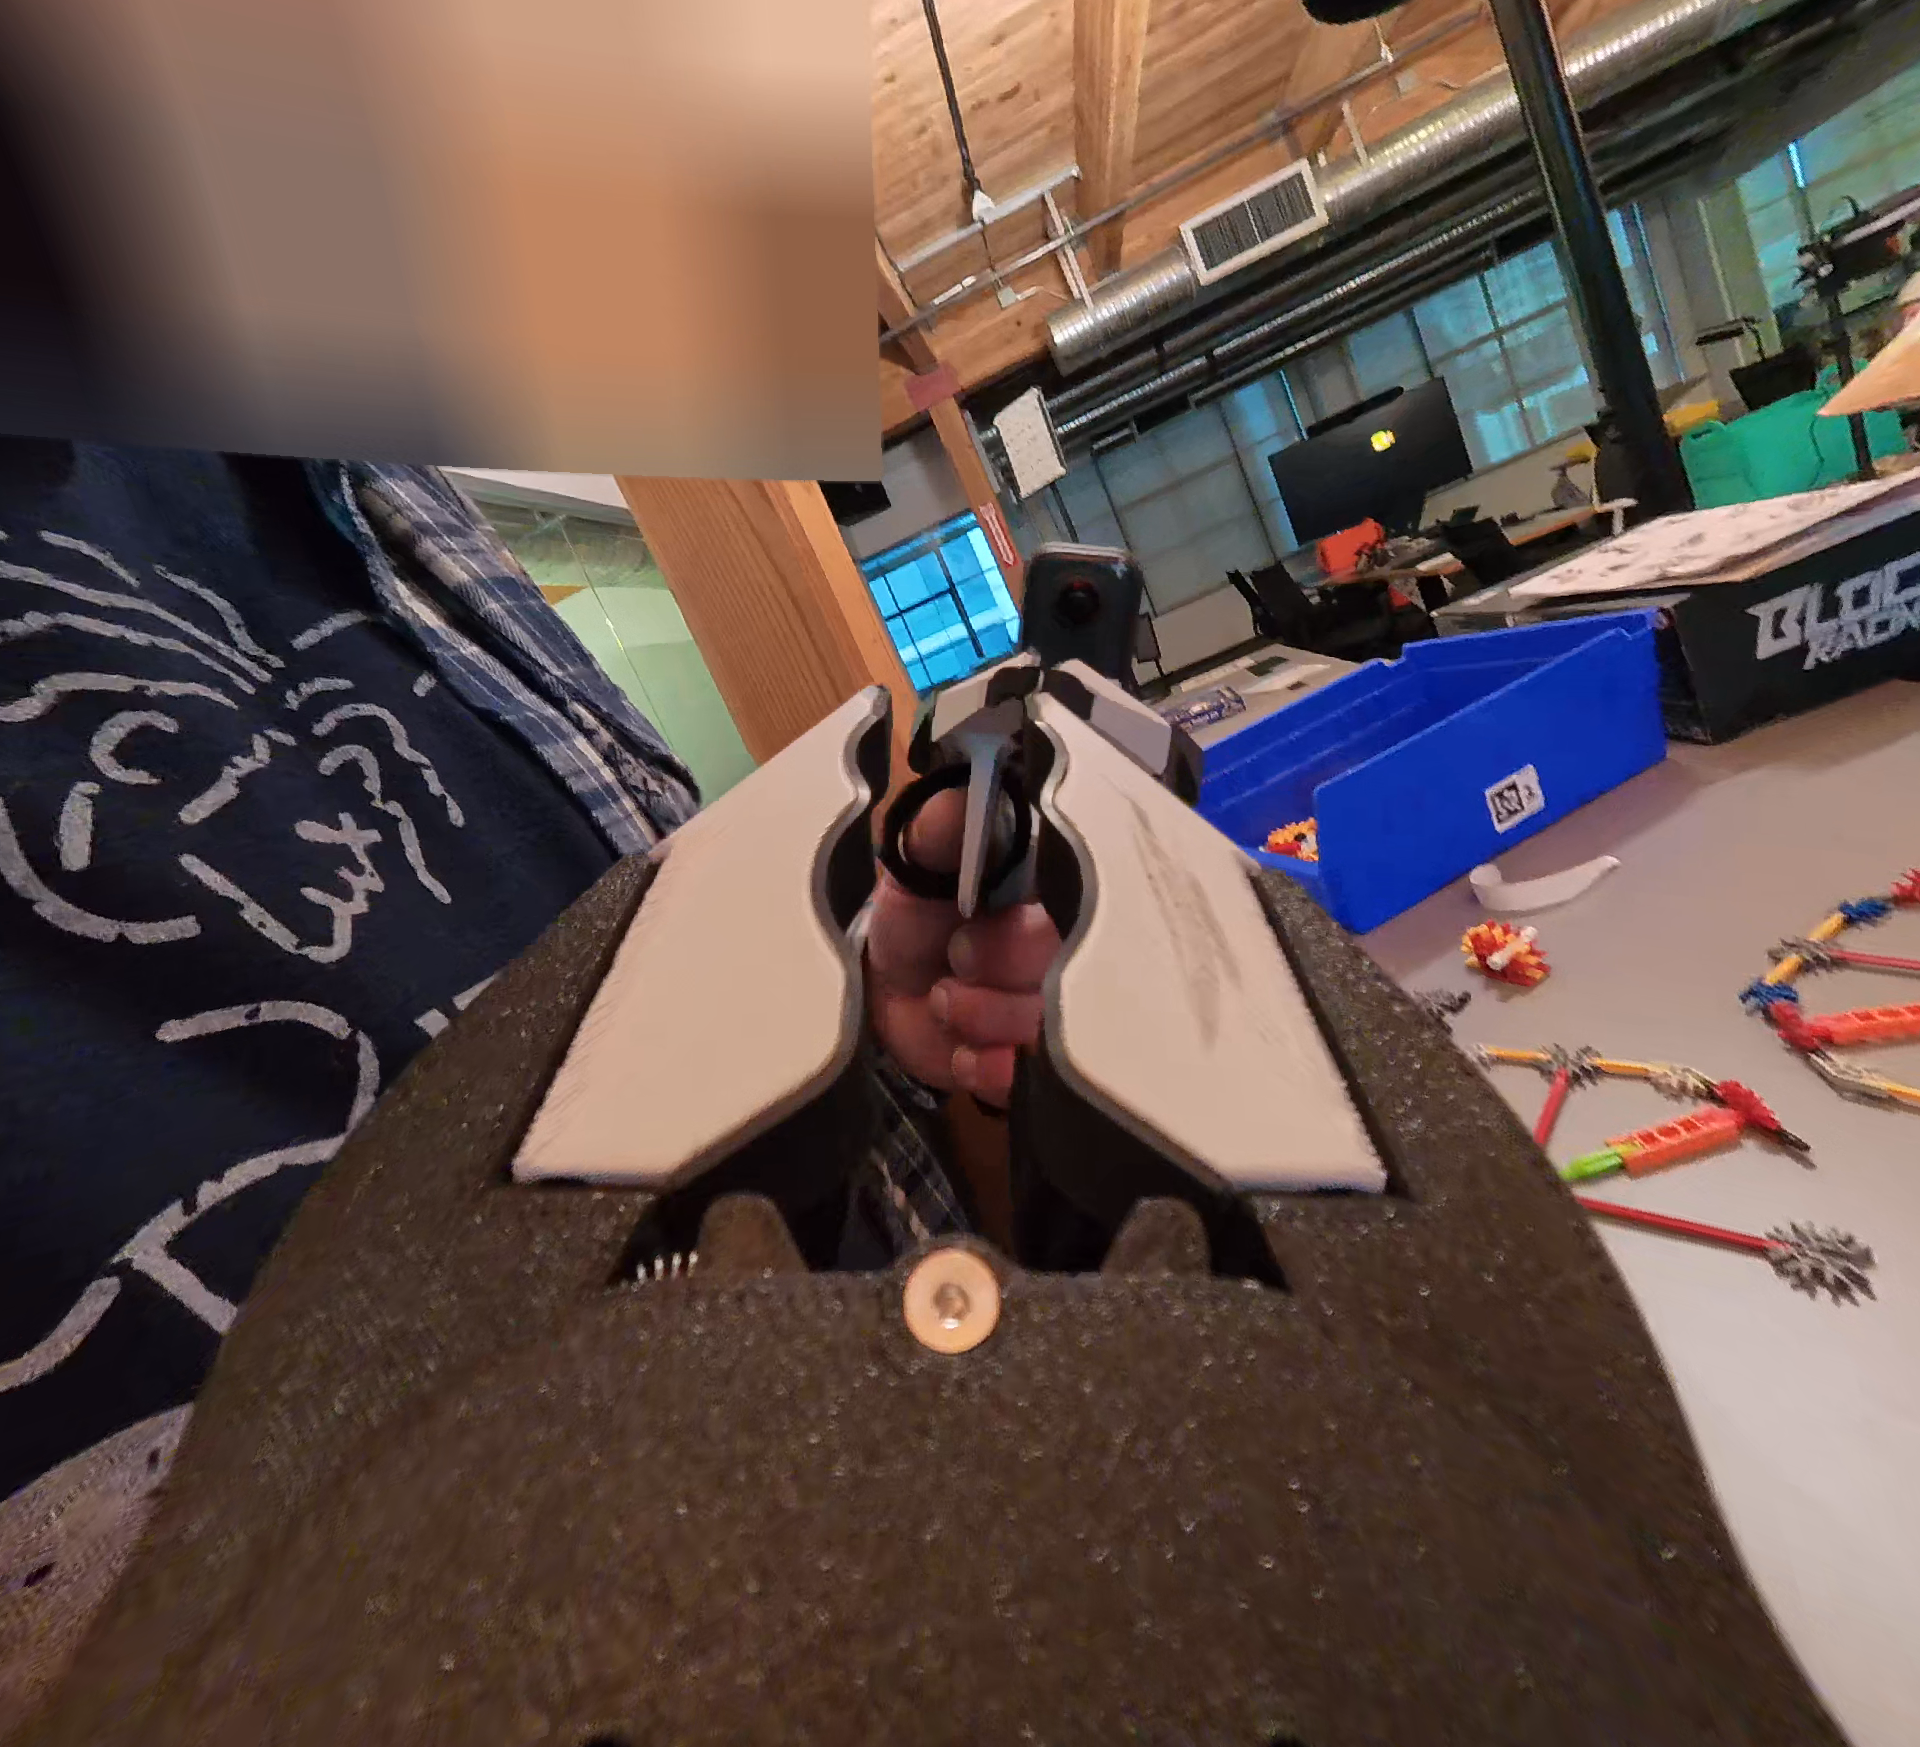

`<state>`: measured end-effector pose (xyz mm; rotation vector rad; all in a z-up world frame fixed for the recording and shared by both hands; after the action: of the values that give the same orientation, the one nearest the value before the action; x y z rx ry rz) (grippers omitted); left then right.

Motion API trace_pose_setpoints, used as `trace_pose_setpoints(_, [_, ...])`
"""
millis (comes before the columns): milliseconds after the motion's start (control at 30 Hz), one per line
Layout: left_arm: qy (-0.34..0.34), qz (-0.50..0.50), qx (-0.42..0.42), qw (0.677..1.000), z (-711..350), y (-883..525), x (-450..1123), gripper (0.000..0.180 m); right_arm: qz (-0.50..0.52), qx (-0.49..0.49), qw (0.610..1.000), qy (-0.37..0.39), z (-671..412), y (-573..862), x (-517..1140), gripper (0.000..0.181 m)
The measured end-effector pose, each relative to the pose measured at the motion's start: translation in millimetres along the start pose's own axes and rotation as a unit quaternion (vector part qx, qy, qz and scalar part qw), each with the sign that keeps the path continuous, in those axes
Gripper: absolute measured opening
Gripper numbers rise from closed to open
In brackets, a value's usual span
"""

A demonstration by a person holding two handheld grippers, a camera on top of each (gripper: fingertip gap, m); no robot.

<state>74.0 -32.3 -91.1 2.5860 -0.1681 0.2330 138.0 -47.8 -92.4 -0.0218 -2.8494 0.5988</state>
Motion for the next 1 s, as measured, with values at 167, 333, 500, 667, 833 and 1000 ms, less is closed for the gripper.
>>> trace_pose_setpoints(167, [0.009, -0.013, 0.005, 1.000, -4, 3, 1, 0.000, -0.012, -0.007, 1.000, 0.012, -4, -2, 1, 0.023])
trace_pose_setpoints(333, [0.022, -0.003, -0.006, 1.000, -8, 5, 4, 0.000, -0.019, -0.027, 0.999, 0.006, -9, -7, -1, 0.023])
trace_pose_setpoints(500, [0.037, 0.026, -0.029, 0.999, -9, 8, 8, 0.000, -0.044, -0.034, 0.998, 0.001, -11, -13, -2, 0.027])
trace_pose_setpoints(667, [0.064, 0.075, -0.062, 0.993, -7, 12, 15, 0.000, -0.041, -0.038, 0.998, 0.009, -12, -14, 0, 0.009])
trace_pose_setpoints(833, [0.079, 0.060, -0.074, 0.992, -10, 4, 9, 0.000, -0.003, -0.039, 0.999, 0.023, -14, -8, 1, 0.014])
trace_pose_setpoints(1000, [0.055, 0.028, -0.046, 0.997, -11, 3, 5, 0.000, 0.027, -0.038, 0.999, 0.025, -13, -2, 0, 0.013])
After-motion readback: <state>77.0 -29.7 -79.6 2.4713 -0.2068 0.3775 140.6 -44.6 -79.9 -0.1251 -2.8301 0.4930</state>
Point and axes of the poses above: each gripper's, where its closed fingertips meet, x out along the fingers, z out of its underside, y = z × x across the jaws, the point moved 4 cm from there along -x, back along the fingers, and after that the axes turned 11 degrees about -y, right-handed, at the moved point
